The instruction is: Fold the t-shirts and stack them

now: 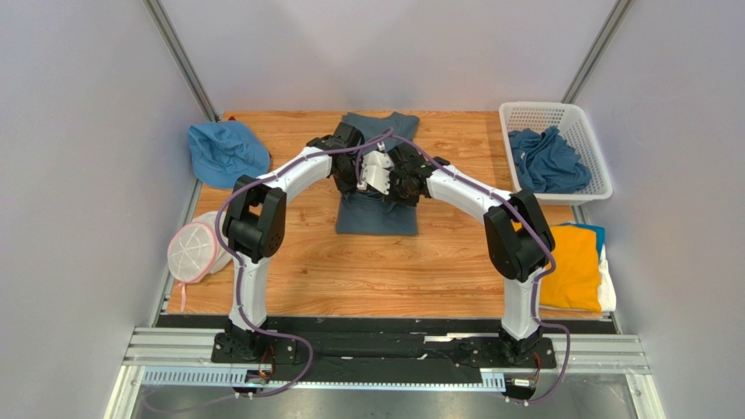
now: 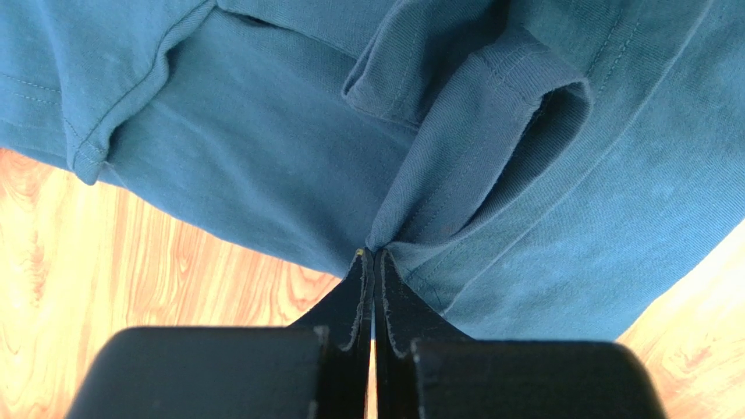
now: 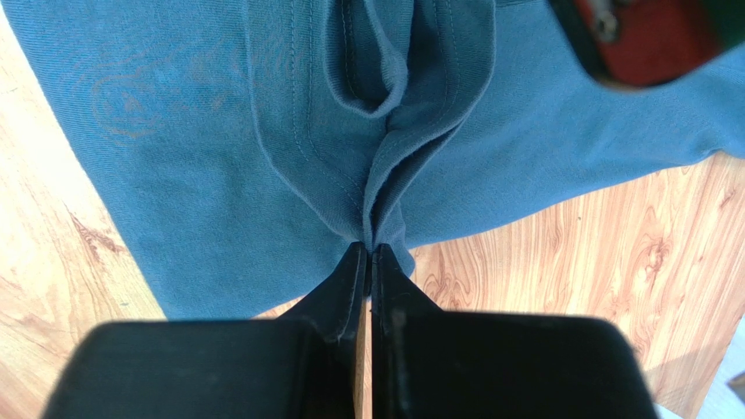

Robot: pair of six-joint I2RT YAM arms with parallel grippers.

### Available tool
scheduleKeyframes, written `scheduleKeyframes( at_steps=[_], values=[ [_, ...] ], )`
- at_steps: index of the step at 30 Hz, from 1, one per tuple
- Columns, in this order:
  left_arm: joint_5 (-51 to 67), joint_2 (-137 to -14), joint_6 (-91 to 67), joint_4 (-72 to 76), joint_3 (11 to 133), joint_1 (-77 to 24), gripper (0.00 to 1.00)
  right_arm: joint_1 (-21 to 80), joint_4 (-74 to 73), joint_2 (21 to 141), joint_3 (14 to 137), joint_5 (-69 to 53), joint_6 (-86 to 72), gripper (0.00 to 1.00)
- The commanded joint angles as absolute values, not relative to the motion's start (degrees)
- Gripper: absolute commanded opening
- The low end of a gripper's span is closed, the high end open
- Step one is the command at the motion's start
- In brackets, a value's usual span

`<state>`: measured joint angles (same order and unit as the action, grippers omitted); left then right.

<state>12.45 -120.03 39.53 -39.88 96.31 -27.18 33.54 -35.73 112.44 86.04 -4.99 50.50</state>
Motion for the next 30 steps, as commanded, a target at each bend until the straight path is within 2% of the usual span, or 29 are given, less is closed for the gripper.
scheduleKeyframes(
  at_steps=[1, 16, 20, 22, 27, 30],
  values=[
    [14.7, -120.2, 42.7, -41.7, 98.0, -28.8, 0.00, 30.9, -29.5, 113.6, 89.1, -2.1, 48.3, 0.00],
    [10.5, -121.0, 42.4, -36.5, 98.1, -27.8, 0.00, 27.9, -26.5, 115.6, 90.4, 1.6, 48.2, 0.00],
    [10.7, -120.3, 41.9, -34.4, 97.6, -27.3, 0.00, 27.2, -25.8, 115.9, 91.0, 1.8, 47.7, 0.03],
    [10.9, -120.0, 41.6, -33.9, 97.5, -27.2, 0.00, 27.1, -25.4, 115.8, 91.1, 2.0, 47.7, 0.08],
    [10.7, -118.0, 40.8, -30.1, 95.1, -27.2, 0.00, 26.7, -24.3, 115.5, 91.3, 2.7, 47.7, 0.28],
    [10.3, -116.6, 40.3, -26.8, 93.3, -27.2, 0.04, 26.3, -23.9, 115.5, 91.3, 3.2, 47.8, 0.37]
  ],
)
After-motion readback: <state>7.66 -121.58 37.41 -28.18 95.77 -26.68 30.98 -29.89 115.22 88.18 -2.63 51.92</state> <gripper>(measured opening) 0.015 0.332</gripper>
